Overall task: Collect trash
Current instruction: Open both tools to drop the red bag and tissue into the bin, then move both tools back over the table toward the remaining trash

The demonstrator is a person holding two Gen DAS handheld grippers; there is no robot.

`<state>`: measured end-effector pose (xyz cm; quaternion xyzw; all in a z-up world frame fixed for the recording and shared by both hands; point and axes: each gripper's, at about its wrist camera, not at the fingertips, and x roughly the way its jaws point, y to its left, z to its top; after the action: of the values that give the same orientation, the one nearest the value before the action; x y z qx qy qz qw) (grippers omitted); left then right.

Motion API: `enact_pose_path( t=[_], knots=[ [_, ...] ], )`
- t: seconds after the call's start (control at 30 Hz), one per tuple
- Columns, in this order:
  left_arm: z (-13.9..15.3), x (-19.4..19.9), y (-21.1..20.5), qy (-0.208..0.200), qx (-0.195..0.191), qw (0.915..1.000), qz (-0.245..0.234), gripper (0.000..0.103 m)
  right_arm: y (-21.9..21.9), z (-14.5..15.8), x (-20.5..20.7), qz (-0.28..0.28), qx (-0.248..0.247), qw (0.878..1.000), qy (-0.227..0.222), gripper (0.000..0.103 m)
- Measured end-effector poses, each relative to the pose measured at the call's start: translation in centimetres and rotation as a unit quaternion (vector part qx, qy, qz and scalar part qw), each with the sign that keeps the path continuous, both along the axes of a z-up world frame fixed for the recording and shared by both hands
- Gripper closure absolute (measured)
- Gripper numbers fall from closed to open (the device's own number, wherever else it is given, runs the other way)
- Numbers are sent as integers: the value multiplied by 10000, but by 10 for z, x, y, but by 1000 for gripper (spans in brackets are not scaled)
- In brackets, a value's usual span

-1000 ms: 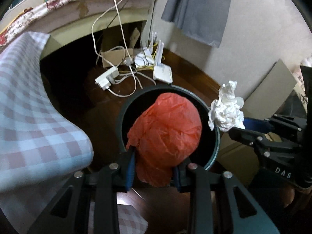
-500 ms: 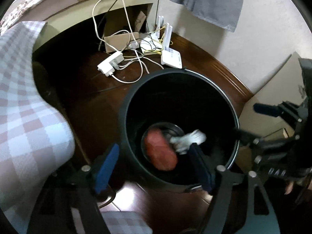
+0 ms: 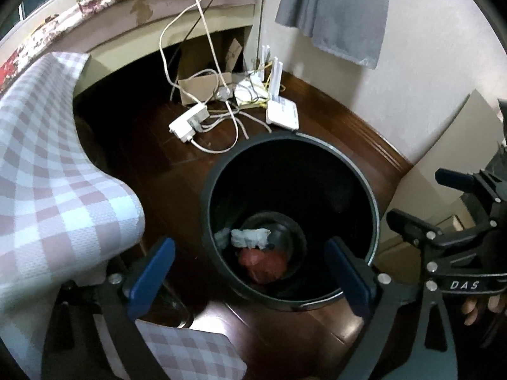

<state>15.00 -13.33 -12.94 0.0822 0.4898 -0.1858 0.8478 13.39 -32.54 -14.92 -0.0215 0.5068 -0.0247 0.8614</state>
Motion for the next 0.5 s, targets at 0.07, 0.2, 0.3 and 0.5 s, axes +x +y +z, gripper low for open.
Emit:
enact_pose_path(
  t=[0.07,0.2,0.3,0.5],
  knots=[
    [6,-2,-1,-61,-31,10000,-26,6,-1,8,-3,-77,-14,9999,-83,0],
    [19,-7,-2,-216,-107,9997,-46,6,-9,25,-9,-196,0,9995,-237,0],
    [27,-9,-4,-286,-147,9995,-57,6,-14,33,-14,-304,-15,9991,-305,0],
    [42,-17,-6,-440,-229,9988,-59,6,-21,50,-25,-446,-58,9979,-461,0]
  ],
)
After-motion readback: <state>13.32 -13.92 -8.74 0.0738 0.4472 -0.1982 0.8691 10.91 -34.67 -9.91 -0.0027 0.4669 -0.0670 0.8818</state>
